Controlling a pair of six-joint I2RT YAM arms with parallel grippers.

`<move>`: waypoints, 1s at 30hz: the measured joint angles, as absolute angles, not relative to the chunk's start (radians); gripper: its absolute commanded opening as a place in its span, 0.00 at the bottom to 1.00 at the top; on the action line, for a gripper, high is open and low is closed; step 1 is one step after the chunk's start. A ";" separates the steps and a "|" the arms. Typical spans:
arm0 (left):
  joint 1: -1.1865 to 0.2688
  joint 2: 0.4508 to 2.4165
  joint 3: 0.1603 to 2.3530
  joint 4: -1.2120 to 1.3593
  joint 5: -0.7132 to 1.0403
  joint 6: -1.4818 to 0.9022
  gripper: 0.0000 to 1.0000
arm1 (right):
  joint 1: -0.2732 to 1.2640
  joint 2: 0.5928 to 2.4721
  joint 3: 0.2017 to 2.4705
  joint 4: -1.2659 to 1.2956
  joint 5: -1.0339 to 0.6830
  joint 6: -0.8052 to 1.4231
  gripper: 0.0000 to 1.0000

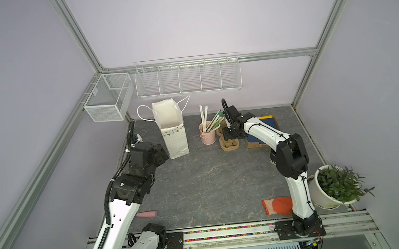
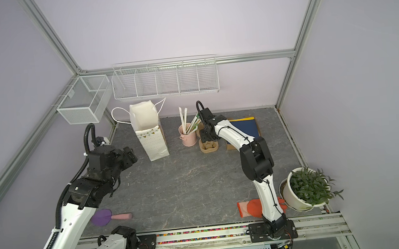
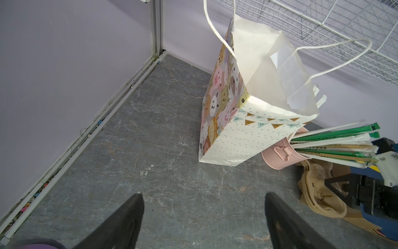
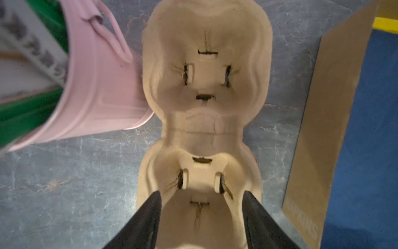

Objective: Pack the takeout coffee
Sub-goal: 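Move the right gripper over the stacked pulp cup carriers while left gripper nears the bag, then close the right gripper on the end of the top pulp carrier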

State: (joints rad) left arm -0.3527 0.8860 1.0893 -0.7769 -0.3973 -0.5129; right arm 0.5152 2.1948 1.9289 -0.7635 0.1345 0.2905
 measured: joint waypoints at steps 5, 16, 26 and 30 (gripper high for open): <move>-0.353 0.881 1.089 -0.775 -0.404 -0.510 0.88 | 0.515 2.257 2.018 -0.769 0.164 0.274 0.57; -0.353 0.881 1.088 -0.775 -0.404 -0.504 0.88 | 0.515 2.335 2.115 -0.800 0.199 0.256 0.54; -0.353 0.882 1.088 -0.775 -0.404 -0.499 0.88 | 0.516 2.360 2.129 -0.815 0.205 0.253 0.51; -0.353 0.882 1.088 -0.775 -0.404 -0.499 0.88 | 0.517 2.364 2.141 -0.820 0.205 0.253 0.47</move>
State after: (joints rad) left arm -0.3527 0.8822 1.0882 -0.7746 -0.4038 -0.4988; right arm 0.5171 2.3638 2.1414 -0.8204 0.2054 0.2531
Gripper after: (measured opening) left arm 0.877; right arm 0.485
